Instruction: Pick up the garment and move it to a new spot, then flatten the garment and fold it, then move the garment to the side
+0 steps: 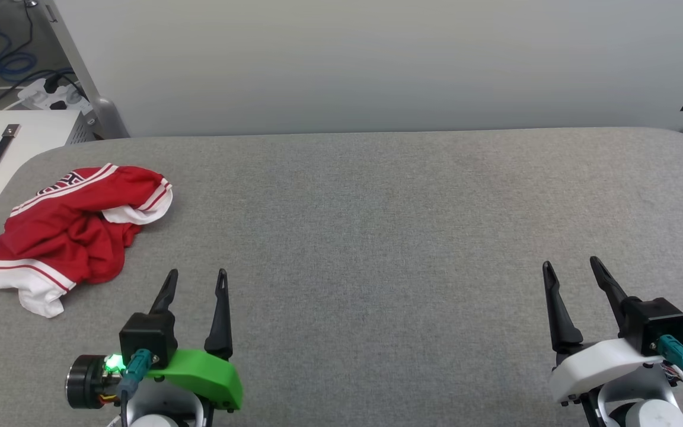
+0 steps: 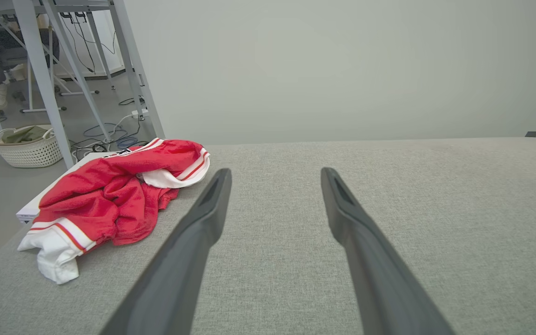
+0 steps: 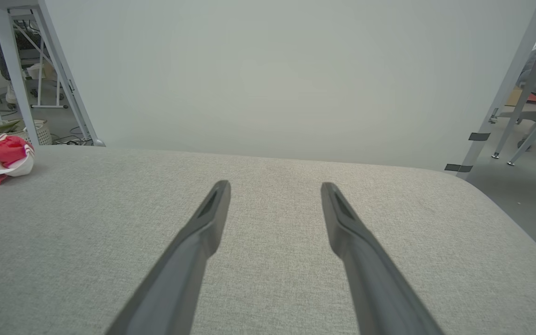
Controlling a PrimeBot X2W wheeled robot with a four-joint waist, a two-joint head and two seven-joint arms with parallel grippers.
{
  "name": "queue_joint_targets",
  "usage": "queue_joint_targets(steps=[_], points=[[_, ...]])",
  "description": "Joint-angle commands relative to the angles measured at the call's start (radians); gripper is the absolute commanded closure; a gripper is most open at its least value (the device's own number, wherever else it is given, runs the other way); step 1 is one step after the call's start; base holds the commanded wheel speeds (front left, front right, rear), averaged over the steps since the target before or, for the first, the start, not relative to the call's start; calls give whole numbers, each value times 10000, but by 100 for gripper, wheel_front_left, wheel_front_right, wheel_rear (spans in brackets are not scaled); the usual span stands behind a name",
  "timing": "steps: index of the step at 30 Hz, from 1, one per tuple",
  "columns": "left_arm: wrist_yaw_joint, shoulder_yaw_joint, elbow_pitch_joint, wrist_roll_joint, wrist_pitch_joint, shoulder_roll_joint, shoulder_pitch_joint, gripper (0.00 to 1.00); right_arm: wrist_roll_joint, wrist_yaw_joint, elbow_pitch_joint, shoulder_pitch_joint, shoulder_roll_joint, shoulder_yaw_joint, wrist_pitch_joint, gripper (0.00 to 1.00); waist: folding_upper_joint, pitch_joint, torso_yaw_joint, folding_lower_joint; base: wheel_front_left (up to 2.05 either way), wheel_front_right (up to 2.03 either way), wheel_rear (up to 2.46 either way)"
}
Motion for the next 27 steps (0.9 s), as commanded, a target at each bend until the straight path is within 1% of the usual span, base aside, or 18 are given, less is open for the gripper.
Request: queue_joint_targets(steps=[1,12,27], points=[[-84,-45,68,-73,-116,-20,26,0,-59,-4,13,120,12,-20,-110,0,0,-15,3,0,0,0,0],[-207,-227,888,-306,-346,-24,34,0,-157,-5,690,193,14,-4,-244,0,0,-88,-1,0,0,0,0],[-281,-343,1224,-452,-653,-30,-100,0,-105,-6,1032,152,18,2,-512,0,0,44,-14,0,0,0,0]])
